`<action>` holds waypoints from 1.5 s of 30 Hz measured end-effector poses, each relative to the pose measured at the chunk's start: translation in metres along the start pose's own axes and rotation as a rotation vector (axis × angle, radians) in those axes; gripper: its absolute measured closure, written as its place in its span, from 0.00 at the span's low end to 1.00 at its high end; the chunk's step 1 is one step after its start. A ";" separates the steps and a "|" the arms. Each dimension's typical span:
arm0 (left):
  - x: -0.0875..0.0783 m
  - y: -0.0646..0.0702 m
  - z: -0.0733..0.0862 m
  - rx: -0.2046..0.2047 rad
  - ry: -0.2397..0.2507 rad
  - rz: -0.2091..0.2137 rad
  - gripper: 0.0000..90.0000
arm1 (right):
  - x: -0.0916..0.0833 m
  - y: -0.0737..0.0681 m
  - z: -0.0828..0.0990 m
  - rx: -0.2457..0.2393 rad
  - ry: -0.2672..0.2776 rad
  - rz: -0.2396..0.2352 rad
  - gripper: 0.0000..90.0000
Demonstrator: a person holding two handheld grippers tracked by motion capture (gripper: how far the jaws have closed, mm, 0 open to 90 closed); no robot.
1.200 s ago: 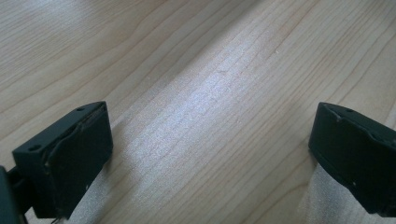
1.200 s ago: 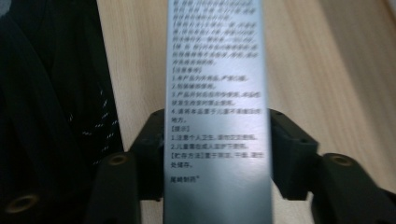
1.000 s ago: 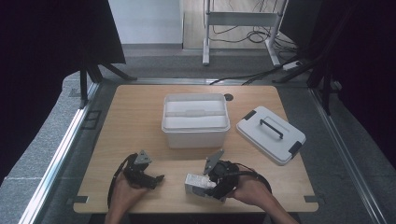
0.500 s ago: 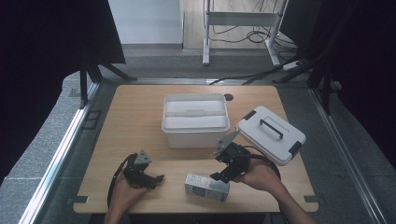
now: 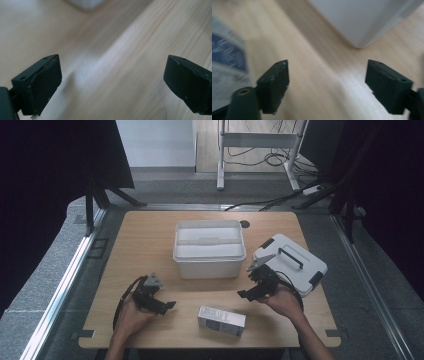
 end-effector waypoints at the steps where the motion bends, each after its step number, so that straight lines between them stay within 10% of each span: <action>1: 0.000 -0.003 -0.007 0.007 0.000 0.009 0.02 | 0.002 0.003 0.001 0.006 0.013 0.008 0.18; 11: 0.025 -0.028 -0.068 0.071 -0.028 0.065 0.00 | 0.031 0.029 -0.003 0.050 0.141 0.074 0.00; 24: 0.045 -0.032 -0.081 0.086 -0.012 0.062 0.00 | 0.044 0.044 -0.024 0.034 0.213 0.023 0.04; 45: 0.008 0.019 -0.050 0.085 0.009 0.093 0.00 | 0.014 -0.016 0.007 0.005 0.215 -0.032 0.00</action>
Point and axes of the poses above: each handheld gripper's, and its own axes: x roughly forward along the jaws, z roughly out of its underside, y roughly to its right, the point moved 1 cm from there along x, roughly forward along the jaws, and after that the axes turned 10 degrees about y, right-handed, at the moved point
